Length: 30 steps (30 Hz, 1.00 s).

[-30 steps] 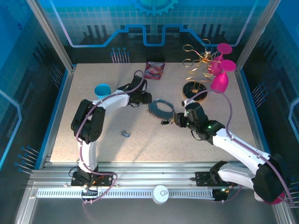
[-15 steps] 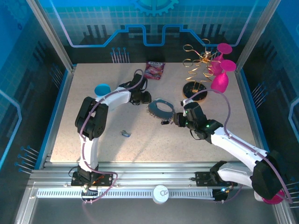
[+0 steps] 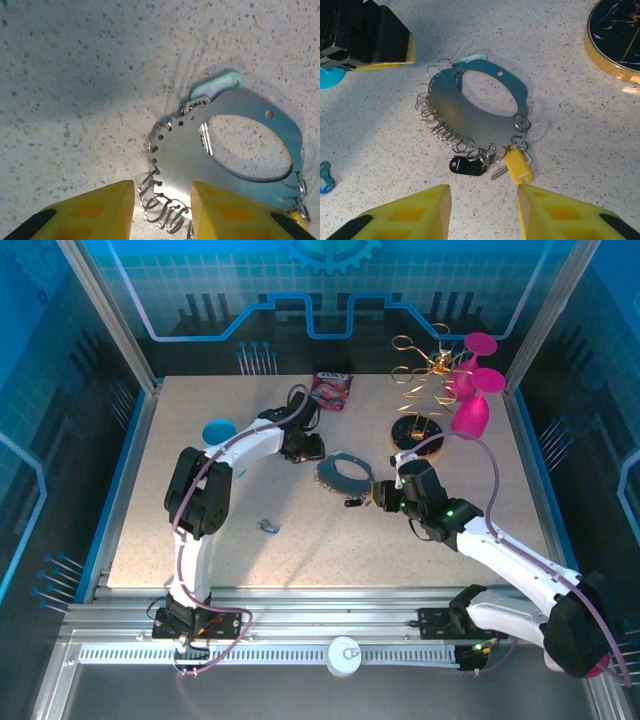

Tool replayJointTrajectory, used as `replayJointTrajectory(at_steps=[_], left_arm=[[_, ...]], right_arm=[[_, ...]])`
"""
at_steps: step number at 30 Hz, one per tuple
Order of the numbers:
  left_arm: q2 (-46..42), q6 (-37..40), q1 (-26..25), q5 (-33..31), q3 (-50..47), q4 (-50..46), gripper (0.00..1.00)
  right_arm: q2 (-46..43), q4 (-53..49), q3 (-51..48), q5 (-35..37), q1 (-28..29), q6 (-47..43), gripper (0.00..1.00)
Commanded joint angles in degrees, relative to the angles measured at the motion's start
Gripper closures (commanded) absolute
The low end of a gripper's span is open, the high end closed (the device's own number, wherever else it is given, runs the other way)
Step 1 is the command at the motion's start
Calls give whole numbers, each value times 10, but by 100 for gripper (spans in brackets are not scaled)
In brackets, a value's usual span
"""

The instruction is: Put the keys on the keyring

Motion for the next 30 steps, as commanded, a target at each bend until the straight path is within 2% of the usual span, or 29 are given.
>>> replayJointTrajectory(at_steps=[1, 20, 30], left_arm=[[9, -31, -11, -5, -16, -22, 64], [33, -90, -15, -27, -34, -6, 67], [45, -84, -15, -14, -30, 8, 74]], right_arm=[[-7, -6, -9, 5, -7, 9, 60], [-18, -16, -15, 5, -7, 15, 62], [-12, -15, -15, 3, -6, 16, 63]])
